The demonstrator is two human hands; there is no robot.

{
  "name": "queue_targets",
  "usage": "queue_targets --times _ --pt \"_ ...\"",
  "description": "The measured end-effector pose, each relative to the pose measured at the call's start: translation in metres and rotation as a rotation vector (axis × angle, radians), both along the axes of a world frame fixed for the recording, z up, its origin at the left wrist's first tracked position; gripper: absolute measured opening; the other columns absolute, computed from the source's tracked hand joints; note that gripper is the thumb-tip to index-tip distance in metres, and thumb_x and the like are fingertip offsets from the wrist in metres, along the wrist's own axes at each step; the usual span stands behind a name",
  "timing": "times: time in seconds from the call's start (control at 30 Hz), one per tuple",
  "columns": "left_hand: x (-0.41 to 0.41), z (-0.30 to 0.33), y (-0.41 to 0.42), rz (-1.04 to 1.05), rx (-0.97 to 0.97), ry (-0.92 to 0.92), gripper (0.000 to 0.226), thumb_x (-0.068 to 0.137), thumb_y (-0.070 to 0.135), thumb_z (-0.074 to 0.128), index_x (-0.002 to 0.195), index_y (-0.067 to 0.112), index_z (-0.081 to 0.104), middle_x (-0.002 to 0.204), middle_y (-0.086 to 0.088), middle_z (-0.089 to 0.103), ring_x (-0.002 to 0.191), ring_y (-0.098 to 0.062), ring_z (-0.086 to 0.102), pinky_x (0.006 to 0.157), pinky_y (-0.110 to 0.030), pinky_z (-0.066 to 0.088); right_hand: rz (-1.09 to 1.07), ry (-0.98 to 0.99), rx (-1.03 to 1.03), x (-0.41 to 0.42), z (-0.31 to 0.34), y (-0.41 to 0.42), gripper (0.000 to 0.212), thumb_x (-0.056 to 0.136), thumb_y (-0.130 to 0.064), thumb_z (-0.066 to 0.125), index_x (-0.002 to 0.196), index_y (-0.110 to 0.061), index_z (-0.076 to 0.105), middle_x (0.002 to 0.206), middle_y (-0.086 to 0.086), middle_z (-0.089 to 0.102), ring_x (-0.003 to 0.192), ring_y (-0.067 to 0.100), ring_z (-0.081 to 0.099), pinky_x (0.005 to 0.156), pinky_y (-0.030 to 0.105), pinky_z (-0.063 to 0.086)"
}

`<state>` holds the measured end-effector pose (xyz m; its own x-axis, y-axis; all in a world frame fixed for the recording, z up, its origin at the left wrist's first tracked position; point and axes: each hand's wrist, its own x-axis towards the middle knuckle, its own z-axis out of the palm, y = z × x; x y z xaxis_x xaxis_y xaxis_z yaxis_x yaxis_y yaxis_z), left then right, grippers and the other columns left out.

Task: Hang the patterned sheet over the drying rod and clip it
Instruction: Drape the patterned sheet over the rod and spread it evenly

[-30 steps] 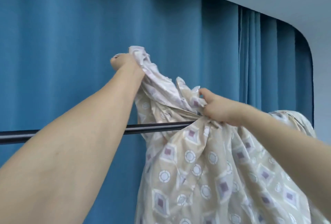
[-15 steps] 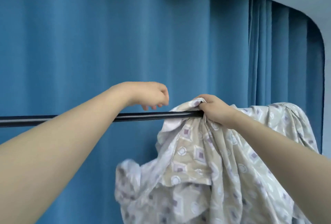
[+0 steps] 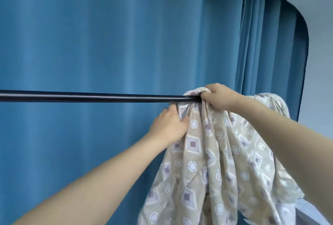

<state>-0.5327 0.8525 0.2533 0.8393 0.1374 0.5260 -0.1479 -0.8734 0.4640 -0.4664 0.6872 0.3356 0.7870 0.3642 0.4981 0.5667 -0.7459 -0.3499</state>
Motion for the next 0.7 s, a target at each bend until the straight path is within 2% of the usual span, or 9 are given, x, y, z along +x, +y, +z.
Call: queue_targets --times 0.07,0.13,0.17,0.3,0.37,0.5,0.6,0.67,0.7 --pt "0.017 0.001 -0.001 0.015 -0.073 -0.06 0.039 0.09 0.043 0.054 0.12 0.018 0.053 0.123 -0.012 0.05 0.12 -0.037 0.046 0.099 -0.04 0.041 0.014 0.03 0.003 0.002 0.002 -0.005 0.021 0.093 -0.027 0.049 0.077 -0.014 0.056 0.077 0.003 0.06 0.071 0.023 0.054 0.065 0.033 0.043" --pt "0.024 -0.002 -0.01 0.05 -0.079 -0.108 0.023 0.087 0.045 0.058 0.091 0.022 0.058 0.11 -0.008 0.049 0.114 -0.037 0.047 0.097 -0.039 0.042 0.021 0.026 -0.013 0.005 0.004 -0.007 0.021 0.093 -0.026 0.049 0.077 -0.014 0.057 0.076 0.002 0.059 0.07 0.021 0.052 0.065 0.032 0.042" --pt "0.024 -0.004 -0.016 0.083 -0.072 -0.159 0.024 0.086 0.046 0.058 0.085 0.022 0.056 0.106 -0.007 0.049 0.11 -0.036 0.049 0.094 -0.04 0.043 0.025 0.014 -0.016 0.007 0.003 -0.008 0.021 0.093 -0.026 0.049 0.079 -0.014 0.058 0.077 0.002 0.059 0.071 0.02 0.053 0.066 0.031 0.043" --pt "0.018 -0.025 -0.035 0.109 -0.056 -0.497 0.032 0.085 0.038 0.065 0.097 0.012 0.05 0.102 -0.009 0.054 0.093 -0.034 0.055 0.077 -0.042 0.046 0.071 -0.042 0.027 0.015 -0.004 -0.008 0.025 0.095 -0.028 0.048 0.084 -0.009 0.06 0.077 0.002 0.06 0.07 0.02 0.053 0.066 0.032 0.043" --pt "0.019 -0.04 -0.036 0.057 0.086 -0.626 0.026 0.084 0.026 0.067 0.094 0.011 0.047 0.09 -0.008 0.053 0.08 -0.033 0.055 0.067 -0.041 0.046 0.099 -0.045 0.063 0.021 -0.008 -0.009 0.026 0.096 -0.028 0.047 0.088 -0.008 0.062 0.077 0.001 0.06 0.071 0.019 0.054 0.067 0.033 0.044" --pt "0.035 -0.045 -0.036 0.223 0.315 -0.557 0.033 0.076 0.033 0.071 0.103 0.016 0.062 0.094 -0.008 0.052 0.082 -0.031 0.053 0.068 -0.039 0.045 0.153 -0.01 0.126 0.026 -0.011 -0.013 0.025 0.096 -0.029 0.048 0.093 -0.011 0.065 0.085 0.006 0.067 0.078 0.019 0.058 0.075 0.036 0.049" --pt "0.045 -0.039 -0.042 0.28 0.354 -0.47 0.011 0.079 0.029 0.069 0.084 0.019 0.068 0.093 -0.006 0.051 0.084 -0.029 0.05 0.07 -0.036 0.039 0.186 -0.023 0.13 0.028 -0.012 -0.014 0.024 0.098 -0.028 0.049 0.09 -0.012 0.065 0.082 0.001 0.065 0.077 0.016 0.057 0.076 0.034 0.048" --pt "0.054 -0.047 -0.039 0.28 0.56 -0.515 0.004 0.079 0.022 0.066 0.077 0.02 0.069 0.089 -0.004 0.052 0.08 -0.027 0.049 0.067 -0.035 0.034 0.195 -0.027 0.134 0.03 -0.012 -0.015 0.022 0.098 -0.027 0.049 0.087 -0.018 0.066 0.077 -0.006 0.063 0.072 0.013 0.056 0.072 0.032 0.046" --pt "0.054 -0.053 -0.036 0.264 0.731 -0.526 0.012 0.08 0.019 0.06 0.083 0.02 0.071 0.094 -0.004 0.053 0.082 -0.026 0.048 0.068 -0.035 0.033 0.19 -0.027 0.137 0.031 -0.012 -0.017 0.021 0.098 -0.027 0.049 0.088 -0.019 0.066 0.077 -0.006 0.062 0.072 0.012 0.055 0.071 0.031 0.045"
